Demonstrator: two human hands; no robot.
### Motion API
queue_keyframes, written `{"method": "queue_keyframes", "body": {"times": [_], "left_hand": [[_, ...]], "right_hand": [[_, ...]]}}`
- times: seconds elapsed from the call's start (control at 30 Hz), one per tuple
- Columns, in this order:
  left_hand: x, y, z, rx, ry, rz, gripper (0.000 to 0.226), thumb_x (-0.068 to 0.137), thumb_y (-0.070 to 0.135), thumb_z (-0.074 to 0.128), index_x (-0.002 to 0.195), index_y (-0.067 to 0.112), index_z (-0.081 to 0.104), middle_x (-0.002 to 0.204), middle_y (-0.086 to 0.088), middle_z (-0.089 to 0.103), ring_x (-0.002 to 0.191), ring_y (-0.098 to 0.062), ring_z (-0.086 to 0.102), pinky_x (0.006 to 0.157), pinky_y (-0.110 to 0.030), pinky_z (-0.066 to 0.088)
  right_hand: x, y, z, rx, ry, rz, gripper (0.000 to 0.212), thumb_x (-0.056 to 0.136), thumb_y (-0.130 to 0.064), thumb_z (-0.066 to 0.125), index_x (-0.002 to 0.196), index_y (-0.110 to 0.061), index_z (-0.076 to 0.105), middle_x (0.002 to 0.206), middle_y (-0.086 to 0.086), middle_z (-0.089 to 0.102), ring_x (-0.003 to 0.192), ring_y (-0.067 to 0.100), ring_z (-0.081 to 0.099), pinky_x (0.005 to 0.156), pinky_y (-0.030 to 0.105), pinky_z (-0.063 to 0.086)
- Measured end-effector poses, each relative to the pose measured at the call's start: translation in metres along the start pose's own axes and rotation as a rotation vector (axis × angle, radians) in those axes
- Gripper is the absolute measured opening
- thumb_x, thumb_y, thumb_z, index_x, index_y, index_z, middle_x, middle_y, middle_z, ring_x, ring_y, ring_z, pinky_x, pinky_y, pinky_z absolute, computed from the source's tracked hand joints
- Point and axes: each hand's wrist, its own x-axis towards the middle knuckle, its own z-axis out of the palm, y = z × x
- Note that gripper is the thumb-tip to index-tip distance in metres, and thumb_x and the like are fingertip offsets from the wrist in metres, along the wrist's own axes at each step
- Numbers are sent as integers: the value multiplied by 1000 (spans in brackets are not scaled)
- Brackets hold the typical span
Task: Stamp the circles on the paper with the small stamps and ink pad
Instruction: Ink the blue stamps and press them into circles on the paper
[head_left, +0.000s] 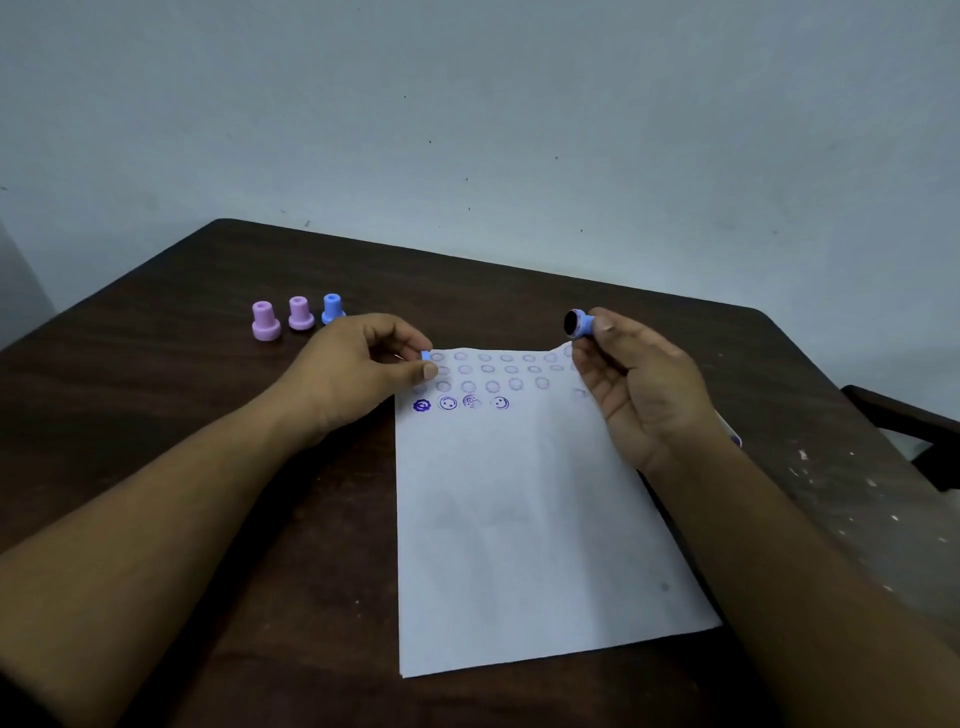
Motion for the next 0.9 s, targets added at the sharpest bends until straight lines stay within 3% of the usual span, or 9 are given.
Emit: {"method": "queue_keyframes", "body": {"times": [0.17, 0.3, 0.47, 0.63, 0.9], "left_hand": [[-1, 2, 0, -2, -3, 1, 18, 81, 27, 88, 97, 29, 78, 90, 15, 78, 86, -1, 73, 73, -6, 50], [-4, 7, 0, -68, -1, 42, 25, 80, 23, 89, 102, 28, 77, 95, 9, 79, 88, -9, 75, 77, -10, 54], [-11, 17, 2, -150, 1, 135, 30, 79, 19, 89, 105, 27, 77, 100, 6, 77, 88, -11, 76, 82, -20, 59], [-19, 26, 9, -188, -41, 179, 30, 79, 15, 88, 106, 20, 76, 93, -1, 79, 85, -20, 77, 81, -32, 63], [-23, 30, 11, -156, -66, 185, 28, 78, 17, 88, 103, 22, 76, 87, 1, 81, 82, -20, 78, 79, -45, 64]], "right_hand": [[-3, 9, 4, 46, -41, 76, 12, 97, -1, 68, 105, 0, 76, 96, 18, 81, 78, 20, 79, 73, 27, 63], [-9, 15, 8, -3, -117, 95, 14, 97, 1, 66, 109, 1, 74, 99, 19, 81, 83, 23, 79, 75, 27, 62], [-19, 23, 19, -202, -247, 42, 16, 94, 4, 69, 108, -2, 75, 101, 17, 81, 92, 25, 80, 79, 27, 62], [-28, 30, 26, -322, -350, -23, 19, 91, 2, 75, 94, -15, 82, 102, 17, 81, 96, 31, 79, 82, 31, 63], [-29, 30, 27, -460, -365, -106, 18, 87, -8, 78, 97, -22, 82, 101, 7, 82, 95, 28, 80, 87, 39, 64]]}}
